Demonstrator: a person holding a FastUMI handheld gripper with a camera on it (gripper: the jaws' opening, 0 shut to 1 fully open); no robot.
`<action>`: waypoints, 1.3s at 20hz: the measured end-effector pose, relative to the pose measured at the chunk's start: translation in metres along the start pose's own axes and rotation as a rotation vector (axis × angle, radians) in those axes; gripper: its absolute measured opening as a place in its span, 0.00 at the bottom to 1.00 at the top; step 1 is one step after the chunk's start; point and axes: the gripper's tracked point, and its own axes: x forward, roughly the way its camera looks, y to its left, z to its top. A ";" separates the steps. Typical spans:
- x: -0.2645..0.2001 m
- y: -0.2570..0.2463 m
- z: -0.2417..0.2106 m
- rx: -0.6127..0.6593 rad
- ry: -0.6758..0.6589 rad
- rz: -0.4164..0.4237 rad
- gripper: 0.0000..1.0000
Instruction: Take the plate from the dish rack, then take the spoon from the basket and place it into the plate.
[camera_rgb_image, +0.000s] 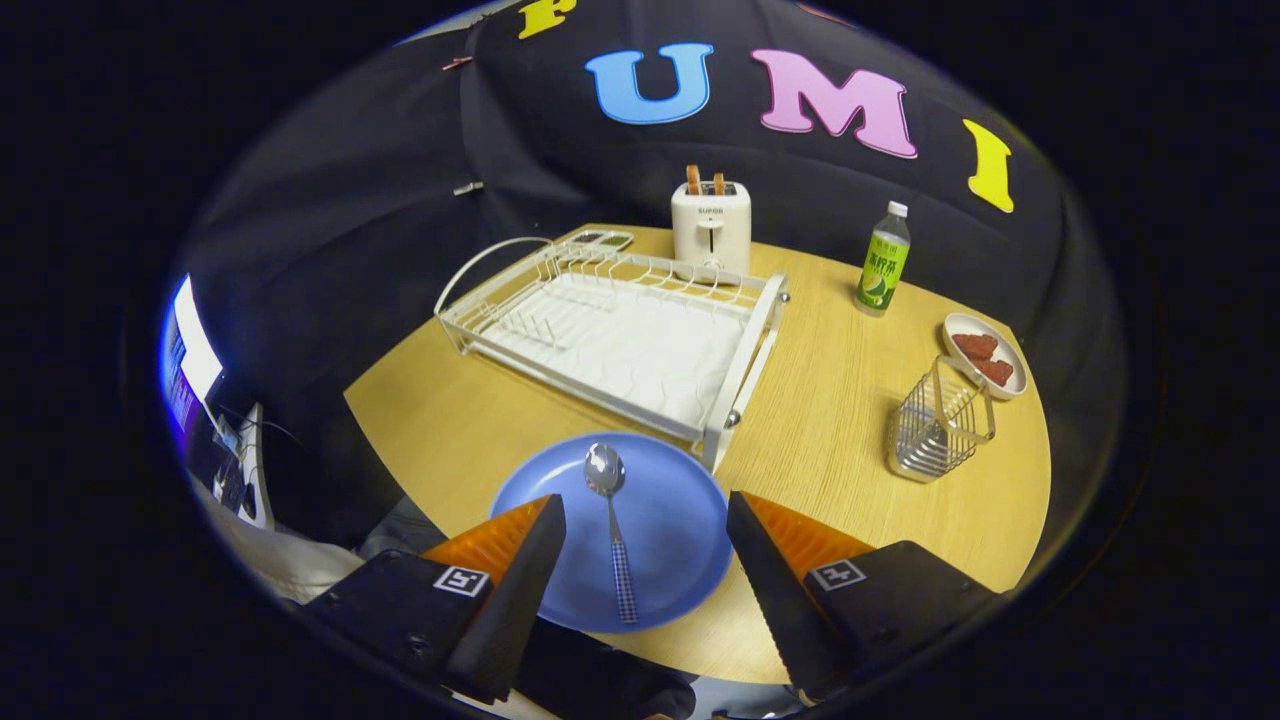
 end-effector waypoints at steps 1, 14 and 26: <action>-0.006 -0.001 0.016 0.005 -0.035 -0.005 1.00; -0.126 -0.096 0.211 -0.061 -0.498 -0.288 0.99; -0.193 -0.131 0.253 -0.034 -0.628 -0.346 0.98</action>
